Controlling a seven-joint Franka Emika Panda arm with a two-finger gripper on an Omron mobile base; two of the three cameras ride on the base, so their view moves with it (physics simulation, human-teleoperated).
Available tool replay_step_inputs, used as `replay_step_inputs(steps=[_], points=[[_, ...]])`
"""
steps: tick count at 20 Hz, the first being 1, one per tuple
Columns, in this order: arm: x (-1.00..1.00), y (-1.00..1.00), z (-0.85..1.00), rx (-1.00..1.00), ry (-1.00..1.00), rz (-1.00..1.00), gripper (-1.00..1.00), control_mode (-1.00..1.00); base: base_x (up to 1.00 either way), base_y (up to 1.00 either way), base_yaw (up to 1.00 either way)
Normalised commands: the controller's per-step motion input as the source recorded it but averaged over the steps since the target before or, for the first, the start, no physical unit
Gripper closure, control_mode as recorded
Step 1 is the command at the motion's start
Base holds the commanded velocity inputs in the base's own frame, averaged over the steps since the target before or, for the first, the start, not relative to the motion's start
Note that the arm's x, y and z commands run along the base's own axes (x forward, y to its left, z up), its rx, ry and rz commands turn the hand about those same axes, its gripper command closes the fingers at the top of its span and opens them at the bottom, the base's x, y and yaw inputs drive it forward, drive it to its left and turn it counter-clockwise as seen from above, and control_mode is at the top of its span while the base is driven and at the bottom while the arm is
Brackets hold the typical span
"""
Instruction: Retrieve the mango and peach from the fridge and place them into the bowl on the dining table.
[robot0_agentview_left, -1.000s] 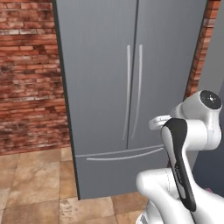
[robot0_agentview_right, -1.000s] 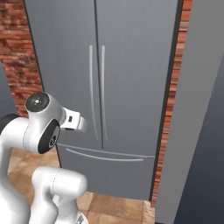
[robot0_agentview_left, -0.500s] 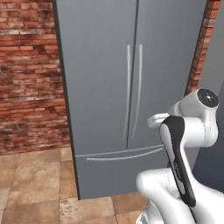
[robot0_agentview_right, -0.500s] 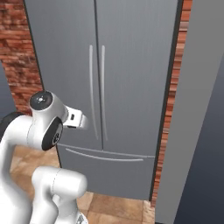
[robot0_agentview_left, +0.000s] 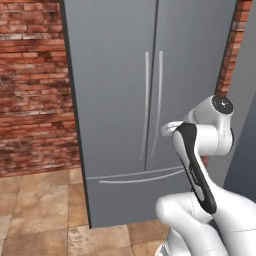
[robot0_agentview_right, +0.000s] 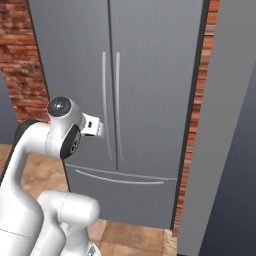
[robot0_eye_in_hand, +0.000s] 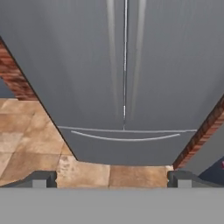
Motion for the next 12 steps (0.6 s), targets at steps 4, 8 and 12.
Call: replay_step_inputs(steps=[4, 8, 12], points=[[0.5, 0.17, 0.09, 0.0, -0.09, 0.08, -1.0, -1.0, 0.0, 0.0, 0.0], [0.39, 0.24, 0.21, -0.02, -0.11, 0.03, -1.0, -1.0, 0.0, 0.0, 0.0], [0.44, 0.18, 0.24, -0.01, -0.06, 0.0, -1.0, -1.0, 0.0, 0.0, 0.0]])
